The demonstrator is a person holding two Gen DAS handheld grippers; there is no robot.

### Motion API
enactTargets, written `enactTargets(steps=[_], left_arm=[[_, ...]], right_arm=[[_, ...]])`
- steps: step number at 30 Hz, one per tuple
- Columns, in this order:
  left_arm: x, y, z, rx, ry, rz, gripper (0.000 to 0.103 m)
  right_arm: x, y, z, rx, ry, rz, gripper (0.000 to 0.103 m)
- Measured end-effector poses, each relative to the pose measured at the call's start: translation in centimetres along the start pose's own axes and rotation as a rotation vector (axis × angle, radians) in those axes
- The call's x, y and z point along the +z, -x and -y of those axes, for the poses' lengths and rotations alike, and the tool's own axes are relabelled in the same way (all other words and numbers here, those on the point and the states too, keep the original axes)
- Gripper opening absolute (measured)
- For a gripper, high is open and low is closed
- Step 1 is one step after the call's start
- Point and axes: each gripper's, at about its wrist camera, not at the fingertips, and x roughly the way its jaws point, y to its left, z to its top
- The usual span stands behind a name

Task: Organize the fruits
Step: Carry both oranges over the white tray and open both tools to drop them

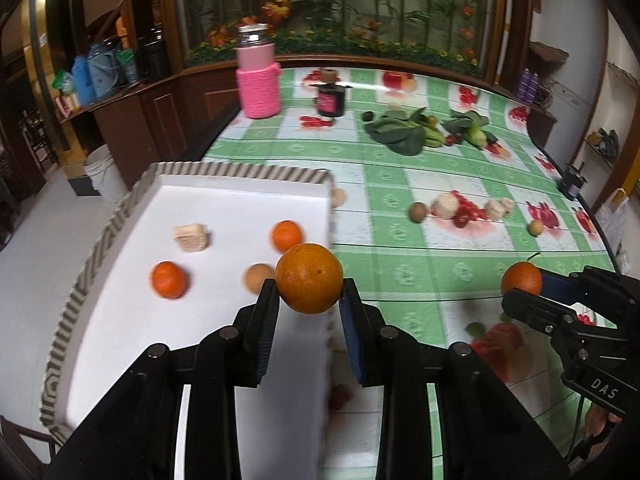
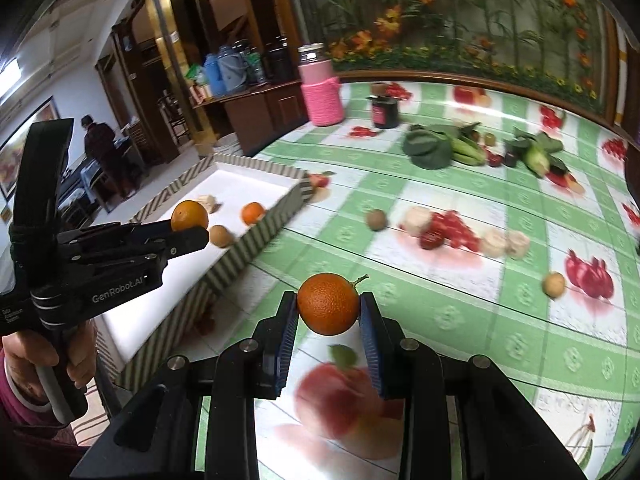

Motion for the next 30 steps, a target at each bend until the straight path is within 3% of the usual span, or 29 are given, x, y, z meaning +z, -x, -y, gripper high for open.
enactTargets(steps=[13, 30], left_arm=[[-1.4, -0.4, -7.5, 0.067, 0.102, -0.044, 0.028], [-2.0, -3.2, -11.3, 0.044, 0.168, -0.152, 0.028]], right_arm=[[2.1, -3.2, -6.1, 0.079, 0.107, -0.027, 0.031], [3.9, -10.8, -12.4, 0.168, 0.247, -0.156, 0.031]])
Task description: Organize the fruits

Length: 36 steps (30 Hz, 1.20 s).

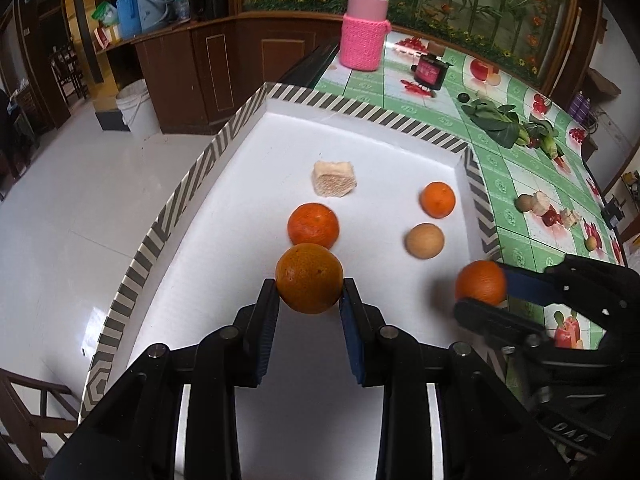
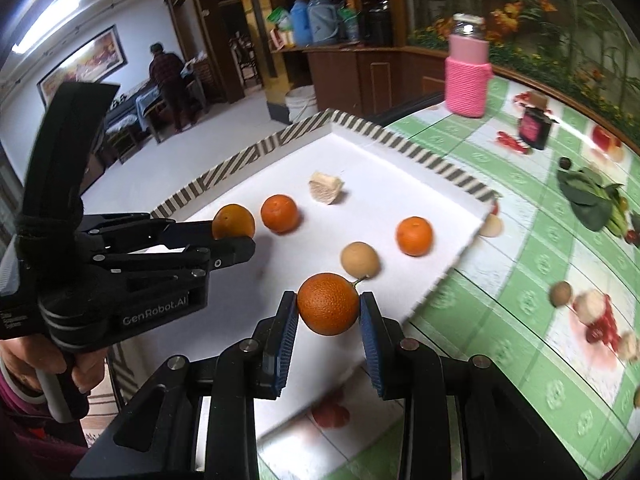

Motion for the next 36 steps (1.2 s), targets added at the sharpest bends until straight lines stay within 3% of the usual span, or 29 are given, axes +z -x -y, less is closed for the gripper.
enactTargets(steps=[13, 15, 17, 20, 23, 26, 36], left_arm=[[-0.1, -0.9, -0.6, 0.025, 0.033, -0.03, 0.029], [-0.1, -0.9, -0.7, 0.031, 0.039, -0.029, 0.036], [-0.1, -0.6, -0.8, 0.028, 0.049, -0.017, 0.054], [0.1, 0.0, -0.8, 0.035, 0.057, 0.013, 0.062], [0.3, 0.7, -0.4, 0.043, 0.061, 0.034, 0.067], [0.4, 1.4, 0.6, 0.045, 0.047, 0.059, 0.067], [0.9, 2.4, 6.2, -0.027, -0.017, 0.082, 0.068]], right_arm=[[0.2, -3.6, -0.9, 0.0, 0.053, -0.063, 0.035], [0.2, -3.1, -0.7, 0.01, 0.038, -0.047, 0.048], [0.0, -2.3, -0.4, 0.008, 0.025, -0.031, 0.057], [-0.2, -0.8, 0.0, -0.003, 0.017, -0.007, 0.058], [-0.5, 1.7, 0.9, -0.006, -0.014, 0.052, 0.058], [-0.9, 3.7, 2.2, -0.01, -0.064, 0.101, 0.071], [-4.4, 8.0, 6.6, -0.111, -0.145, 0.12, 0.071]])
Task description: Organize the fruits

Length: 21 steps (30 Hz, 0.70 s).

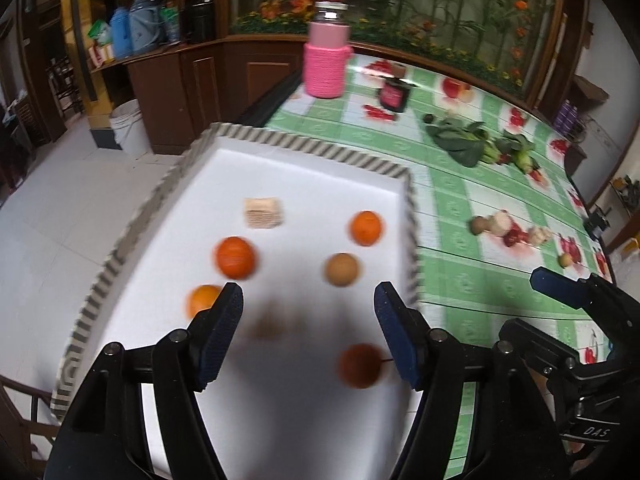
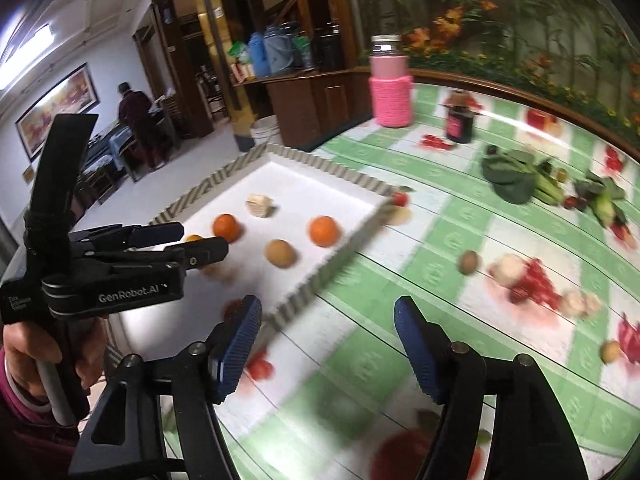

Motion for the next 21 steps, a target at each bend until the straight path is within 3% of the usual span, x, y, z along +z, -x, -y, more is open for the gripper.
enactTargets(steps=[9, 21], left_arm=[[0.6, -0.2, 6.7, -0.071, -0.106, 0.003, 0.067], [2.3, -4.0, 14.2, -0.124, -0.233, -0.046, 0.067]], right_arm=[[-3.1, 3.3, 6.4, -0.091, -0.108, 0.006, 0.071], [-5.8, 5.4, 14.0, -0.205, -0.191, 0.001, 0.071]])
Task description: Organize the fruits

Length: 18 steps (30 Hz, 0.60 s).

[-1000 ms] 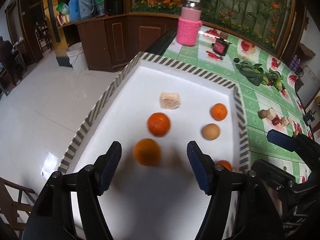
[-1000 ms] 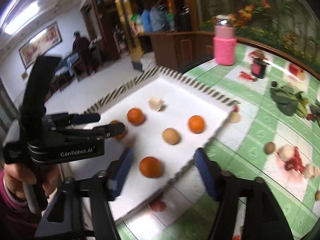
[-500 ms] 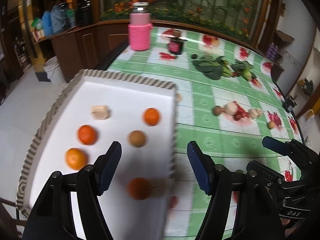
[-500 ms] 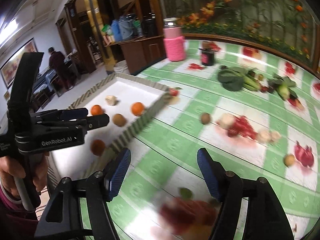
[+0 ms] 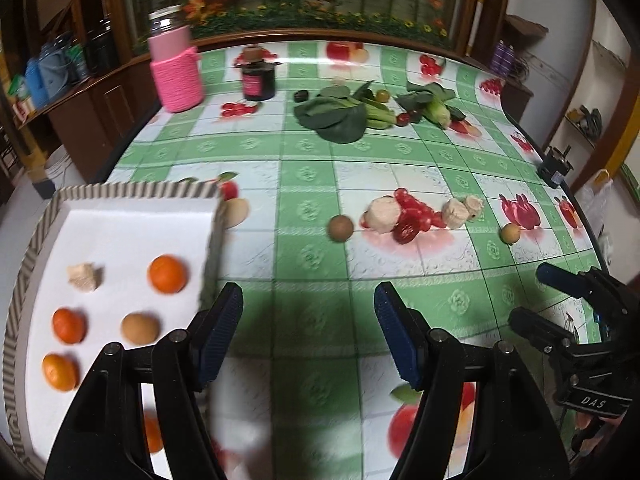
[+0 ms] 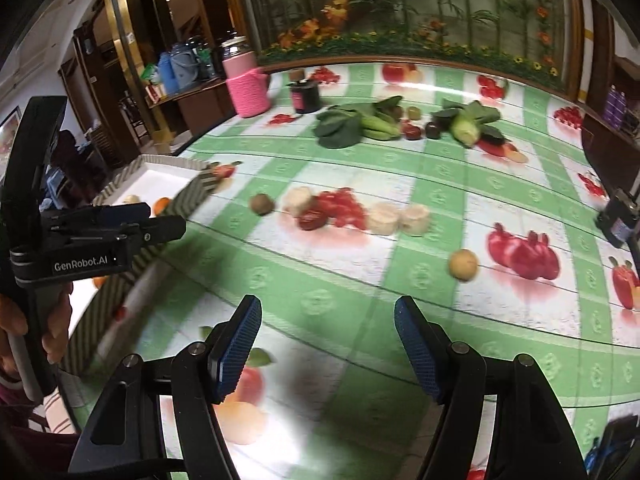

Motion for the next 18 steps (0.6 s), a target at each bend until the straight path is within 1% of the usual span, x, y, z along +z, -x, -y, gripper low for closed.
enactTargets(steps=[3, 6, 7, 9, 10, 13, 18], left_arm=[[0.5, -1.0, 0.4, -0.007, -0.012, -0.019, 0.067], [1.2, -2.2, 0.4, -0.019, -0.018, -0.04, 0.067], [1.3, -2.5, 0.5, -0.017, -0.023, -0.042, 0.067], [1.6, -3.2, 0.5, -0.009, -0.03, -0.055, 0.067], [1.8, -3.6, 0.5, -0.011, -0.03, -0.06, 0.067], [2.4, -4.7, 0.4, -0.033, -0.034, -0.075, 0.067], [2.9, -6.0, 0.6, -0.025, -0.058, -0.08, 0.067]], right_arm=[[0.1, -0.1, 1.7, -0.001, -0.034, 0.001, 0.071], [0.4, -0.7, 2.1, 0.011, -0.023, -0.009, 0.07], [0.7, -1.0, 1.9, 0.028, -0.007, -0.012, 0.069], [1.4, -1.8, 1.1, 0.05, 0.028, -0.018, 0.061], [1.8, -2.3, 0.6, 0.051, 0.052, -0.024, 0.06], [2.4, -3.6, -0.5, 0.046, 0.101, -0.043, 0.059], [2.6, -4.6, -1.0, 0.062, 0.117, -0.06, 0.059]])
